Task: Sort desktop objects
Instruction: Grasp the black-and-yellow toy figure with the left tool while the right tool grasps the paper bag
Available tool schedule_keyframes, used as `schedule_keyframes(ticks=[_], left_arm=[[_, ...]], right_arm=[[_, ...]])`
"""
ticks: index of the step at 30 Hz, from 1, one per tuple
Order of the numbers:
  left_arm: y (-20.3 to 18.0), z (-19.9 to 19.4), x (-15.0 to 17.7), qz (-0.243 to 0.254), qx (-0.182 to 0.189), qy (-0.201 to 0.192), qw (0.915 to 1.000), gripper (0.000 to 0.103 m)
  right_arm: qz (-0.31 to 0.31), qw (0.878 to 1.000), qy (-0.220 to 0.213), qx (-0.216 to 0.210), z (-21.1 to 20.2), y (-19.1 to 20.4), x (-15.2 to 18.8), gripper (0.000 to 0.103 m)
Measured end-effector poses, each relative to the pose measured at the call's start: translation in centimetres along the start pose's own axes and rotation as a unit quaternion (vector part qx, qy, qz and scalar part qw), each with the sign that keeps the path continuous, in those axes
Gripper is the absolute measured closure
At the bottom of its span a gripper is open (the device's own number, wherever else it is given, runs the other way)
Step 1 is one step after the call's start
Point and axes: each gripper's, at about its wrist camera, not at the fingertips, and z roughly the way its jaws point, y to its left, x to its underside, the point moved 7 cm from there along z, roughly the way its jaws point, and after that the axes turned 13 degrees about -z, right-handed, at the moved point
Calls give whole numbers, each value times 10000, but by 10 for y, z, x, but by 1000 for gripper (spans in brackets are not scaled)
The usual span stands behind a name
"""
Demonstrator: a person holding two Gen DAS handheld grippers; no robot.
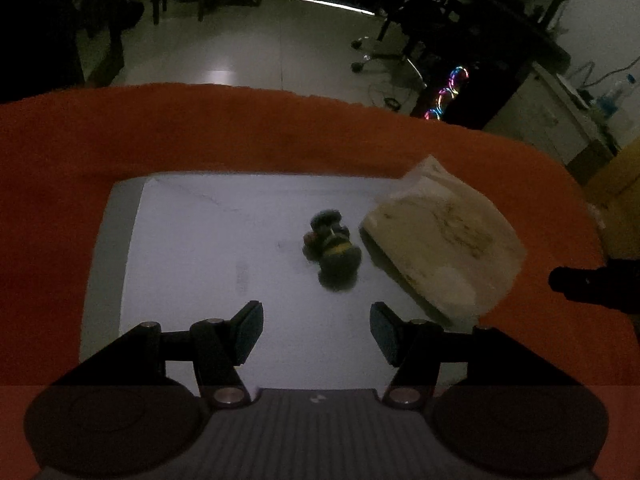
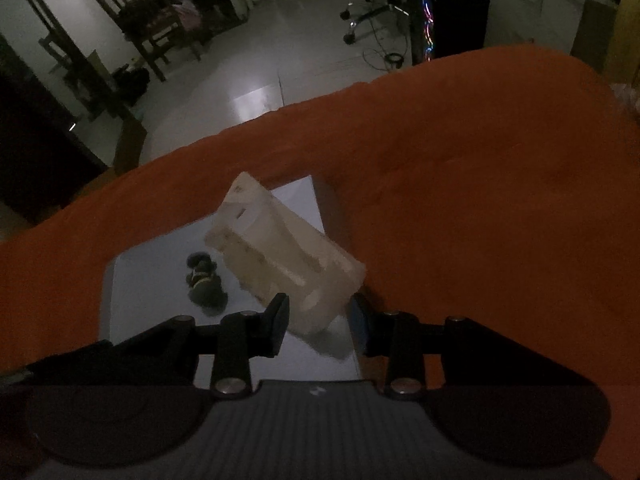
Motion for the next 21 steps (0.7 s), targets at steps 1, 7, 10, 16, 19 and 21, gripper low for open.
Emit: schedule_keyframes(ticks=[1, 7, 10, 16, 19, 21], left_arm=[[-1, 4, -2, 64, -13, -67, 10000, 48], [-5, 36, -5, 103, 35, 110, 9999, 48], [-8, 48, -7, 49, 80, 102, 9999, 48], [-21, 72, -7, 44, 104, 249, 9996, 48], [-21, 82, -12, -86, -4, 187, 9998, 47], [-19, 86, -15, -198, -47, 201, 9996, 47]], right_arm=[[2, 10000, -16, -16, 3, -1, -2, 65], [-131, 9999, -4, 55, 25, -6, -17, 65], [-243, 9996, 153, 22, 40, -6, -17, 65], [-712, 9968, 234, 261, 54, -4, -15, 81], [-863, 9957, 202, 280, 54, -2, -11, 90], [-844, 9960, 156, 246, 50, -3, -7, 92]])
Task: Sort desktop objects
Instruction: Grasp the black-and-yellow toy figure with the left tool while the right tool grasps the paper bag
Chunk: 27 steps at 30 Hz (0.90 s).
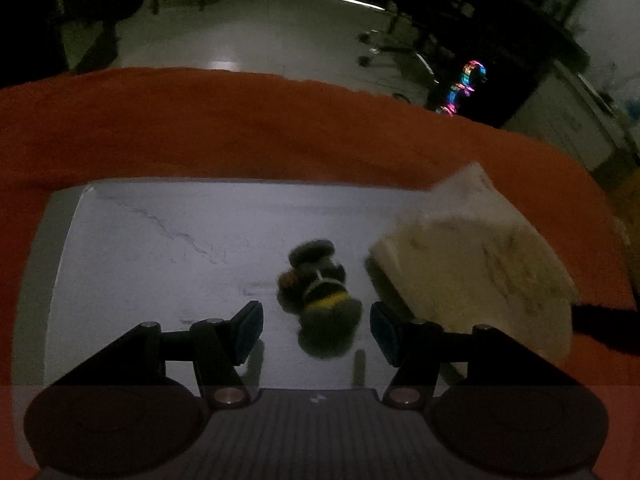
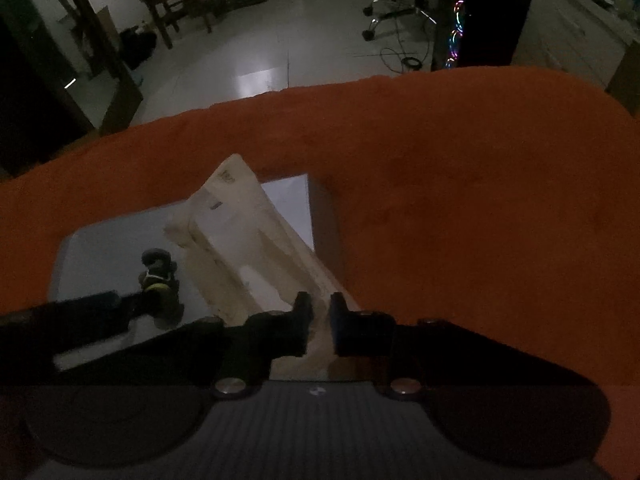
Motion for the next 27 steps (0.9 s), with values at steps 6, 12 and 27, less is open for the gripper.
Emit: schedule_keyframes(ticks=[6, 12, 27], left_arm=[[-4, 10, 1, -1, -84, 83, 9999, 47], [-4, 18, -2, 55, -296, 28, 9995, 47], [1, 21, 6, 239, -305, 0, 9992, 61]], right_arm=[[-52, 9998, -160, -67, -24, 4, 9, 95], [-5, 9997, -76, -211, -35, 10, 25, 95], [-44, 9988, 474, -81, -20, 29, 42, 86]])
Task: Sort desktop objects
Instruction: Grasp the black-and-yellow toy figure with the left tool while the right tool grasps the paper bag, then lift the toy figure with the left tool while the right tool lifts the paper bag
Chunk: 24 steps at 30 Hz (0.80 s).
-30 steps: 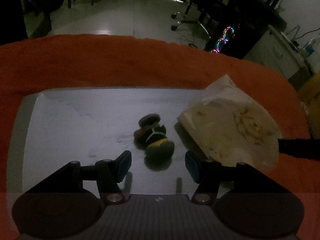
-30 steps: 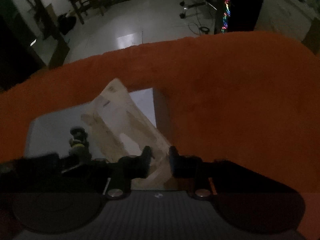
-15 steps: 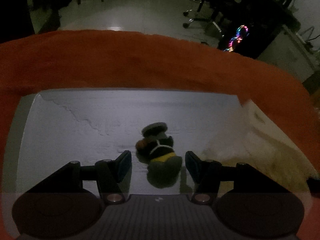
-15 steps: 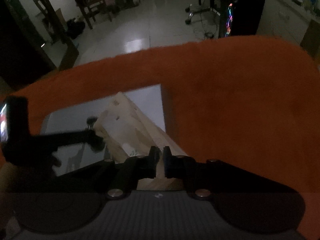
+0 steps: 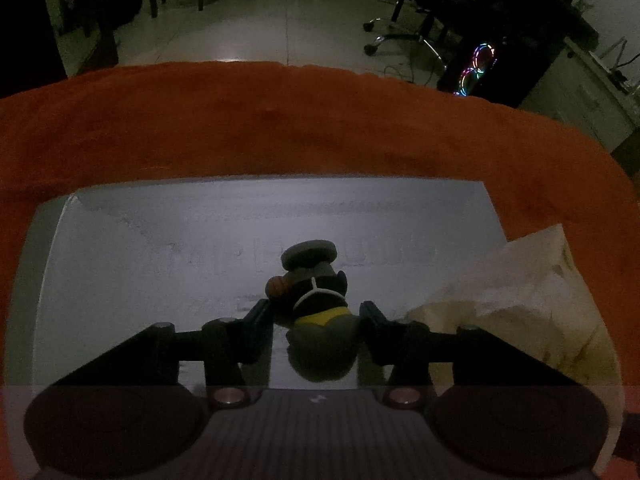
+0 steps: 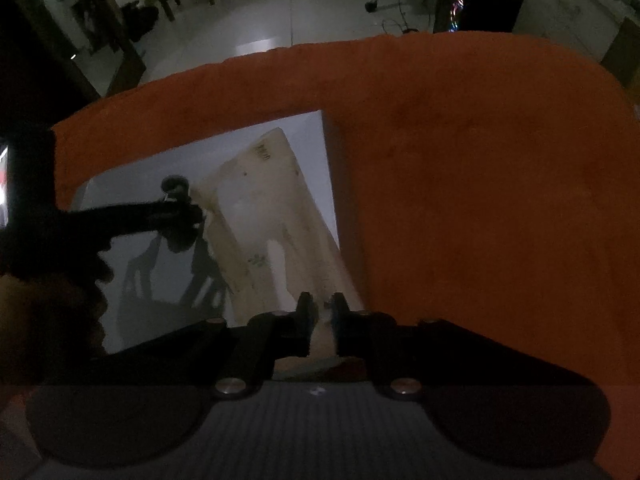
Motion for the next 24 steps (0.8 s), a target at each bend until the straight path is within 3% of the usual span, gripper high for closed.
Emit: schedule_keyframes(ticks=[2, 5, 14, 15, 17, 24], left_arm=[[3, -3, 0, -55, 16, 49, 10000, 61], [8, -10, 5, -19, 71, 108, 9999, 61], [17, -32, 26, 266, 186, 283, 9991, 61], [18, -35, 27, 273, 208, 273, 9990, 61], [20, -40, 28, 311, 223, 230, 9990, 61], [28, -56, 25, 204, 256, 83, 9994, 61]], right_arm=[[-48, 10000, 27, 61, 1, -2, -6, 77], [-117, 9995, -102, 286, -3, -8, -17, 77], [-198, 9995, 126, 191, 22, -1, -30, 77], [-227, 9995, 131, 165, 25, 2, -30, 78], [-370, 9990, 105, 234, 30, 7, -29, 98], [-465, 9979, -146, 433, 21, 20, -30, 101]])
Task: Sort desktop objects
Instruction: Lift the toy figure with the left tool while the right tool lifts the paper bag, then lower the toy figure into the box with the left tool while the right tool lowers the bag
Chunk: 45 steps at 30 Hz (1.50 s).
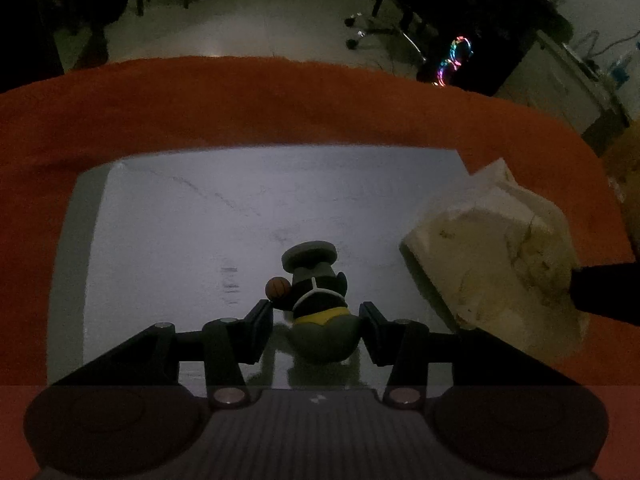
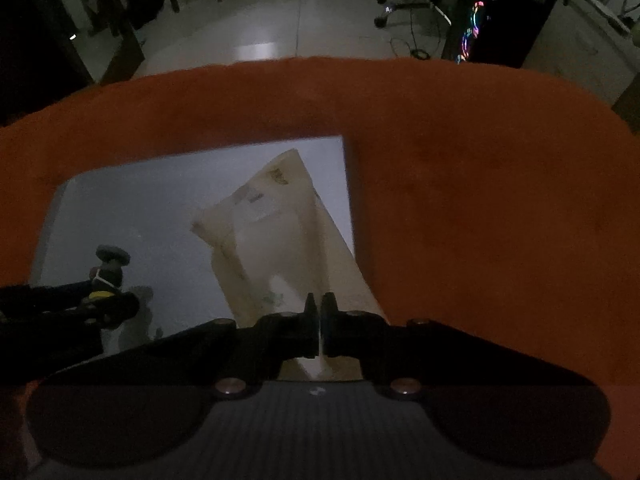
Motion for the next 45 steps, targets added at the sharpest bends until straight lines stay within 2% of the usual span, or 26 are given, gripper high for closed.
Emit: schedule_keyframes(ticks=[9, 13, 19, 26, 32, 37, 41, 45], left_arm=[[-1, -21, 2, -126, 124, -226, 9996, 61], [1, -45, -1, -194, 248, -454, 9985, 61], [12, -81, -2, -373, 395, -521, 9972, 61], [23, -117, 13, -294, 368, -635, 9969, 61], [38, -163, 46, -400, 581, -690, 9951, 61], [39, -201, 81, -108, 628, -790, 9948, 61], [38, -219, 117, 124, 488, -761, 9958, 61], [42, -219, 156, 301, 390, -485, 9976, 61]], right_arm=[[76, 9990, -337, -273, -28, 15, -3, 102], [58, 9982, -503, -334, -48, 24, -4, 102], [-2, 9960, -720, -536, -81, 41, -12, 102], [-120, 9923, -1007, -707, -123, 64, -10, 102], [-220, 9873, -1275, -922, -165, 84, 10, 102], [-476, 9819, -1485, -1071, -204, 104, 41, 102], [-572, 9798, -1427, -1278, -219, 120, 72, 102], [-604, 9815, -1156, -1401, -217, 131, 108, 102]])
